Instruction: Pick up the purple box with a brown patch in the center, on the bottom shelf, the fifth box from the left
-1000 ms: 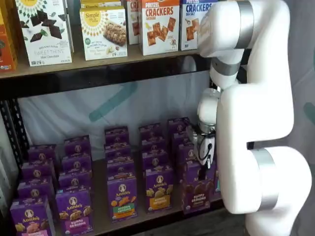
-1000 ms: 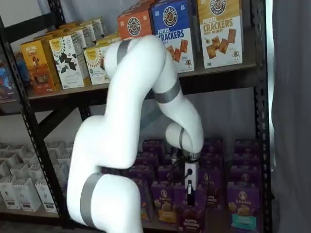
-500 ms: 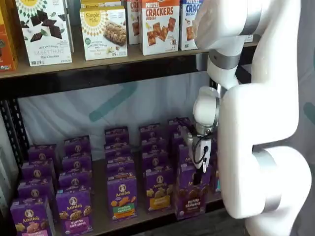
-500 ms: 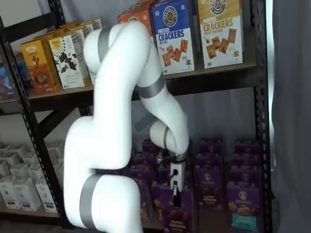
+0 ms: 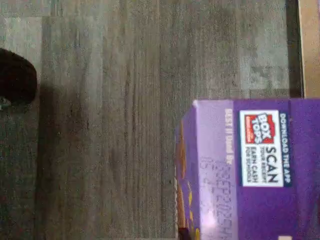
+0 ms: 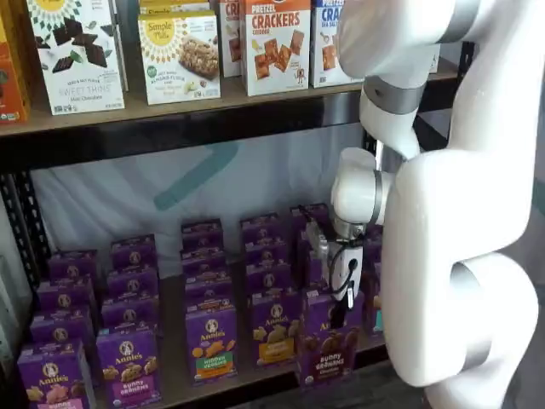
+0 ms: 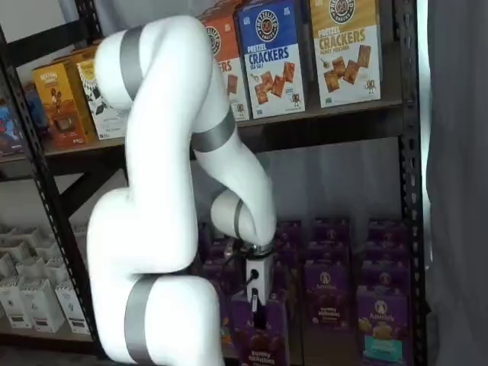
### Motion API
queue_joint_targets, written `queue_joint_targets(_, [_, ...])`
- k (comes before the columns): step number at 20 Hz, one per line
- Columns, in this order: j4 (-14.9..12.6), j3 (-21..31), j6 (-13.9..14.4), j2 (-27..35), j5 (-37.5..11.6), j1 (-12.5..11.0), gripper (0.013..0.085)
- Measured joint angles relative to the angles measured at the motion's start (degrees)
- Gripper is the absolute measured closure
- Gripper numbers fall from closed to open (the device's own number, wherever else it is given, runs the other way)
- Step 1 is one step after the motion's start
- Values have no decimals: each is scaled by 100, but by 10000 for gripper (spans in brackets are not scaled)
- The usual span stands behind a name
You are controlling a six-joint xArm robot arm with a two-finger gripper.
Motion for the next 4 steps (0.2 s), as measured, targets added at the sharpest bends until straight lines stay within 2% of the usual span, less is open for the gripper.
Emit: queue_joint_targets(4, [31,355,132,-479,69,144,650])
